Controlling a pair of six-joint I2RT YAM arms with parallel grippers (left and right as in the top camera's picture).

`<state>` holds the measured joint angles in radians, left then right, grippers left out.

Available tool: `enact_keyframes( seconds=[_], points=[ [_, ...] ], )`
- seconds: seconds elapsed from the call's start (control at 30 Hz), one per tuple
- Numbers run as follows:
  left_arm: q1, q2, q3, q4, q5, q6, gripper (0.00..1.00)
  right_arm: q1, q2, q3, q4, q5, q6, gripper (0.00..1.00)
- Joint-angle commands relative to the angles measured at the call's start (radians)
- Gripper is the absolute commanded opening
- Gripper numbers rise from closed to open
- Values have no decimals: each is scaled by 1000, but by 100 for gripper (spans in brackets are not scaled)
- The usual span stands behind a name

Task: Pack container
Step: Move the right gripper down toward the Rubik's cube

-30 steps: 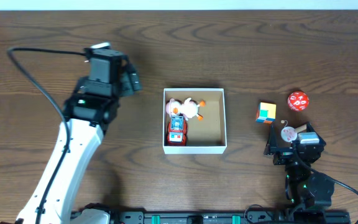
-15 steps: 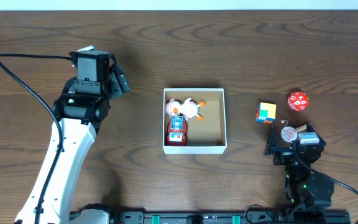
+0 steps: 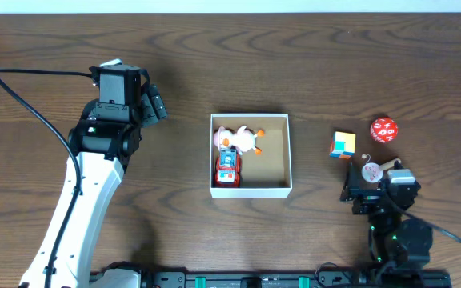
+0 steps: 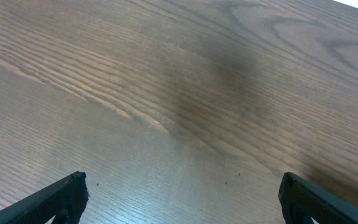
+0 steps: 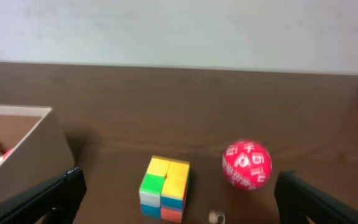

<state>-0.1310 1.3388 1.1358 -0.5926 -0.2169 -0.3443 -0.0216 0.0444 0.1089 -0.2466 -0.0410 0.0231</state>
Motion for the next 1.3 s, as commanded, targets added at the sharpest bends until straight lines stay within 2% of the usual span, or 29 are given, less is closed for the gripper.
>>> enact_keyframes(
  seconds=[0.0, 0.27, 0.5, 0.8, 0.87, 1.27],
  points=[
    [4, -13, 31, -2, -12, -13, 98, 9, 88, 180, -78, 70, 36, 99],
    [4, -13, 31, -2, -12, -13, 98, 9, 534, 632, -435, 20, 126, 99],
    [4, -13, 31, -2, -12, -13, 98, 9, 861, 894, -658, -23, 126, 99],
    [4, -13, 31, -2, -12, -13, 98, 9, 1071, 912, -667, 10, 106, 99],
    [4, -13, 31, -2, -12, -13, 98, 12, 1115, 908, -658, -21, 43, 99],
    [4, -13, 31, -2, -12, -13, 98, 41, 1470, 908, -527, 2, -5, 99]
  ],
)
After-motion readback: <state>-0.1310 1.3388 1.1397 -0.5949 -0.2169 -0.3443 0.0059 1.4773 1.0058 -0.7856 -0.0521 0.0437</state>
